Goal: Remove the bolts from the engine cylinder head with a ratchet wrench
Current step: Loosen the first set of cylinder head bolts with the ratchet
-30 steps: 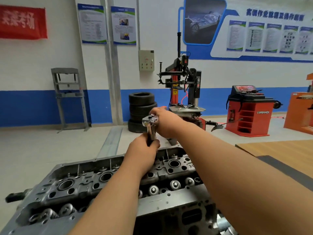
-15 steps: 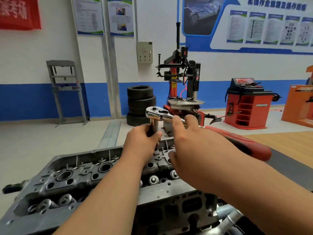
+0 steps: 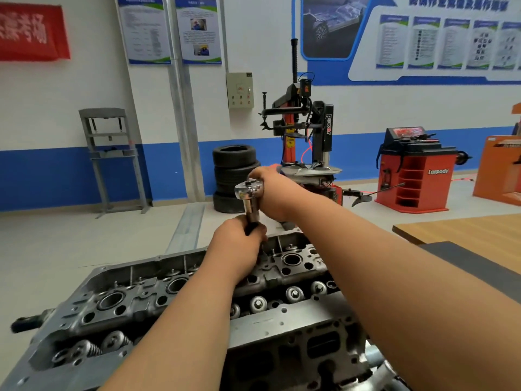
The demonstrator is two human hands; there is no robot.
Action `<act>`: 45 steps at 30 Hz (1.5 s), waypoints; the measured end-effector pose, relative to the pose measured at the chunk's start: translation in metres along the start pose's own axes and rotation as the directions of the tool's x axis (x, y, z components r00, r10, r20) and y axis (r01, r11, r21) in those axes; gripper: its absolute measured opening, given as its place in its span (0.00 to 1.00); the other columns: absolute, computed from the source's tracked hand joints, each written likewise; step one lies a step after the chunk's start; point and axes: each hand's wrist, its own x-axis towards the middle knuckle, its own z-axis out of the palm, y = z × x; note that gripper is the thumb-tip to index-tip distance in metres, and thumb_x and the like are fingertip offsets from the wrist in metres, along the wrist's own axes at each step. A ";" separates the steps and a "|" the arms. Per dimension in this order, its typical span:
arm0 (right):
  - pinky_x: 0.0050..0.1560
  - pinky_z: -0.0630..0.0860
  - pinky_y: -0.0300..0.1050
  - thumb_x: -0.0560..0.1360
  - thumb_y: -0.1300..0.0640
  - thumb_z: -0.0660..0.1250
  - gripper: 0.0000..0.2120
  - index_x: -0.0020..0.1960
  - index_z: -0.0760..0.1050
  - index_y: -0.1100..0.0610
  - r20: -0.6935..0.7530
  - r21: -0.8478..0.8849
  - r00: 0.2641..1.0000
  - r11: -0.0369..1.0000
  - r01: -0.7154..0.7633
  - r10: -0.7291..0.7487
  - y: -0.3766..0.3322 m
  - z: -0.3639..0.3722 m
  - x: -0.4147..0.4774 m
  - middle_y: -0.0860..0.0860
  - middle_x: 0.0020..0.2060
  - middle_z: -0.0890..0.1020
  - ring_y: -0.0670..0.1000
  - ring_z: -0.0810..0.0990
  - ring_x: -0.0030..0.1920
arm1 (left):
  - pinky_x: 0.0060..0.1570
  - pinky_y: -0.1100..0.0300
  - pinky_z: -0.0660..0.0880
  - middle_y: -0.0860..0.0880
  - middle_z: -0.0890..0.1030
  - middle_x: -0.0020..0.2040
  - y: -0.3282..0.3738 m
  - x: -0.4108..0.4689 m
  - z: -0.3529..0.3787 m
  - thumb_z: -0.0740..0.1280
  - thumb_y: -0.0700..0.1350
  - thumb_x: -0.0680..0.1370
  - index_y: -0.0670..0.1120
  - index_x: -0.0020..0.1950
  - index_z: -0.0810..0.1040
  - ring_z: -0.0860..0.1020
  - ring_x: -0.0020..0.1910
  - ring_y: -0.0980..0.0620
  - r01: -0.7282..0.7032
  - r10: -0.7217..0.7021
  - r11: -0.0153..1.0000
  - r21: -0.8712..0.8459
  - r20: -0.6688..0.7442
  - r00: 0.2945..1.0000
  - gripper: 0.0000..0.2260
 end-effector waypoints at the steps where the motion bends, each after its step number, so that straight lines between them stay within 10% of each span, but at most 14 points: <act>1: 0.54 0.71 0.47 0.75 0.64 0.62 0.25 0.71 0.61 0.55 -0.039 -0.037 0.999 0.999 -0.038 0.036 0.004 -0.001 -0.008 0.54 0.68 0.62 0.56 0.74 0.56 | 0.36 0.58 0.72 0.49 0.82 0.37 0.001 -0.001 0.001 0.64 0.47 0.78 0.49 0.39 0.78 0.79 0.38 0.48 -0.002 0.002 1.000 0.001 -0.005 1.000 0.09; 5: 0.30 0.66 0.48 0.71 0.63 0.66 0.37 0.73 0.50 0.55 -0.203 -0.408 0.965 0.881 -0.239 0.168 0.006 -0.009 -0.067 0.57 0.68 0.58 0.61 0.76 0.46 | 0.41 0.56 0.76 0.50 0.83 0.38 0.003 -0.002 0.004 0.64 0.47 0.79 0.50 0.40 0.78 0.81 0.39 0.49 0.015 -0.016 0.999 -0.051 -0.005 1.000 0.09; 9: 0.21 0.56 0.42 0.71 0.56 0.67 0.43 0.75 0.40 0.53 -0.170 -0.547 0.985 0.831 -0.099 0.006 -0.012 -0.001 -0.136 0.61 0.70 0.52 0.58 0.76 0.38 | 0.36 0.63 0.70 0.56 0.81 0.36 0.002 -0.004 0.003 0.65 0.48 0.79 0.53 0.38 0.77 0.77 0.38 0.59 -0.001 0.001 1.000 0.005 -0.033 0.999 0.09; 16: 0.23 0.61 0.44 0.72 0.60 0.64 0.36 0.74 0.49 0.57 -0.268 -0.506 0.961 0.840 -0.196 0.063 -0.004 -0.006 -0.094 0.58 0.62 0.62 0.56 0.68 0.36 | 0.39 0.60 0.72 0.52 0.82 0.39 0.001 -0.003 0.002 0.66 0.48 0.78 0.52 0.40 0.78 0.79 0.41 0.52 0.001 -0.002 1.000 -0.029 -0.040 0.999 0.07; 22: 0.58 0.71 0.53 0.75 0.60 0.62 0.22 0.67 0.64 0.55 -0.032 -0.210 0.999 0.977 -0.020 0.013 0.012 -0.011 -0.004 0.53 0.62 0.71 0.57 0.74 0.60 | 0.39 0.61 0.69 0.55 0.80 0.40 -0.003 0.006 0.003 0.67 0.51 0.77 0.53 0.39 0.76 0.77 0.42 0.53 -0.015 0.016 1.000 0.012 -0.079 0.997 0.07; 26: 0.61 0.69 0.47 0.77 0.61 0.60 0.20 0.68 0.65 0.55 0.044 -0.096 0.995 0.991 0.088 -0.084 -0.003 0.005 0.010 0.56 0.65 0.69 0.56 0.74 0.58 | 0.45 0.55 0.76 0.53 0.82 0.40 -0.002 0.005 0.004 0.62 0.49 0.80 0.51 0.44 0.77 0.80 0.42 0.50 0.005 -0.006 1.000 -0.030 -0.011 1.000 0.07; 31: 0.43 0.74 0.52 0.73 0.62 0.64 0.26 0.68 0.60 0.56 -0.136 -0.299 0.989 0.949 -0.101 0.062 0.009 -0.004 -0.031 0.55 0.66 0.63 0.58 0.77 0.54 | 0.44 0.52 0.79 0.52 0.83 0.37 0.002 0.000 0.007 0.63 0.47 0.80 0.50 0.42 0.76 0.82 0.37 0.50 0.000 -0.001 0.999 -0.052 -0.035 0.999 0.08; 36: 0.22 0.59 0.43 0.73 0.58 0.65 0.36 0.73 0.49 0.59 -0.231 -0.561 0.973 0.815 -0.144 0.014 -0.004 -0.008 -0.116 0.58 0.63 0.62 0.57 0.73 0.37 | 0.44 0.56 0.76 0.54 0.82 0.38 0.003 -0.001 0.009 0.63 0.49 0.80 0.51 0.43 0.76 0.81 0.40 0.55 0.009 -0.010 0.999 -0.032 -0.042 0.999 0.08; 40: 0.23 0.56 0.41 0.74 0.51 0.64 0.33 0.72 0.52 0.59 -0.203 -0.540 0.976 0.841 -0.040 -0.084 -0.020 -0.008 -0.133 0.58 0.55 0.65 0.50 0.64 0.32 | 0.33 0.65 0.66 0.58 0.80 0.35 0.003 -0.002 0.007 0.63 0.51 0.80 0.53 0.44 0.78 0.76 0.36 0.63 0.020 -0.020 1.000 0.009 -0.058 0.998 0.07; 45: 0.40 0.72 0.50 0.74 0.59 0.63 0.19 0.63 0.64 0.55 -0.155 -0.393 0.985 0.910 -0.129 0.073 0.011 -0.025 -0.059 0.54 0.55 0.72 0.56 0.74 0.46 | 0.44 0.56 0.76 0.53 0.83 0.40 0.002 0.001 0.005 0.66 0.51 0.77 0.52 0.42 0.78 0.81 0.41 0.52 0.015 -0.018 0.998 -0.057 -0.049 0.999 0.06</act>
